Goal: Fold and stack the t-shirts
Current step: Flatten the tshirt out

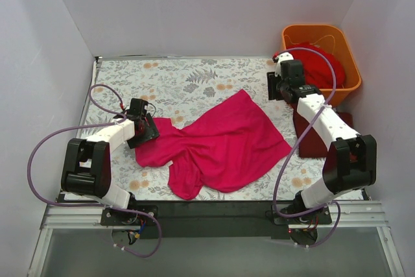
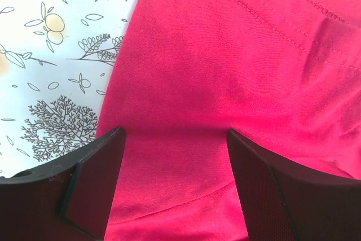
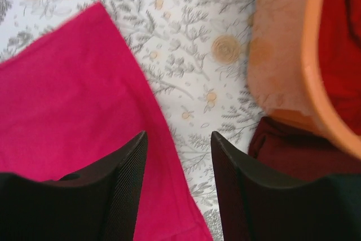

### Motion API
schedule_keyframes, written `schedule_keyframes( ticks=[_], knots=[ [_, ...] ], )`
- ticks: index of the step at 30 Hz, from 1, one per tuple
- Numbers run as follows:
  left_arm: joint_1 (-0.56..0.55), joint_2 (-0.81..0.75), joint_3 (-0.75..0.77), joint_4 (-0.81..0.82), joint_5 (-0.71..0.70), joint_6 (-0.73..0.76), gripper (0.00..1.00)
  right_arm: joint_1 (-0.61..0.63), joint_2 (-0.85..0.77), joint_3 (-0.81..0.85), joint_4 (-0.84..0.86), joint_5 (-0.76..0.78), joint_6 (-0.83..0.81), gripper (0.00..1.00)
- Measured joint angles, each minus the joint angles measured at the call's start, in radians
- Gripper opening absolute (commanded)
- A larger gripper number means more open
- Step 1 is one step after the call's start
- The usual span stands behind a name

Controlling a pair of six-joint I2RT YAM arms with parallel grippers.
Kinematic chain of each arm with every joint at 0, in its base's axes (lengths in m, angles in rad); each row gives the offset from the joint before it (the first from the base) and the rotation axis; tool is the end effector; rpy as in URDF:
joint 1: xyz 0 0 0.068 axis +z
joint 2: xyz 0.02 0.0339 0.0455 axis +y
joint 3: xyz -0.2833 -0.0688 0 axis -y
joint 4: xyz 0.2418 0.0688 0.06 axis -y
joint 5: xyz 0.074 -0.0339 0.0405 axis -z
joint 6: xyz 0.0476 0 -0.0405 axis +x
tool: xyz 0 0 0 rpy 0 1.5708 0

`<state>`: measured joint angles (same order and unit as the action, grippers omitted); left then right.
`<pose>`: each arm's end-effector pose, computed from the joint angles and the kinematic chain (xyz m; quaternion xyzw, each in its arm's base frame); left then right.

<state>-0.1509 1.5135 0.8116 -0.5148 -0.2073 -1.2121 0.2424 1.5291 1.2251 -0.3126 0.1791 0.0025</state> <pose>0.2674 -0.0307 0.1729 -0.5112 0.8352 -0.0313 0.2002 0.3471 0.0771 0.3115 -0.0651 0.8833 -0.0230 0.4636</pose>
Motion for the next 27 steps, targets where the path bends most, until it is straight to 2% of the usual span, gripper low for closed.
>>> schedule_keyframes(
  ticks=[13,22,27],
  knots=[
    [0.0,0.0,0.0,0.0,-0.002,0.0,0.72,0.111,-0.006,-0.217,-0.017,-0.215,0.082,0.55],
    [0.0,0.001,0.0,-0.001,-0.014,0.0,0.72,0.092,0.018,-0.4,0.008,-0.224,0.129,0.55],
    [0.0,0.002,0.0,-0.002,-0.015,0.0,0.73,0.076,-0.045,-0.466,0.03,-0.222,0.182,0.55]
  ],
)
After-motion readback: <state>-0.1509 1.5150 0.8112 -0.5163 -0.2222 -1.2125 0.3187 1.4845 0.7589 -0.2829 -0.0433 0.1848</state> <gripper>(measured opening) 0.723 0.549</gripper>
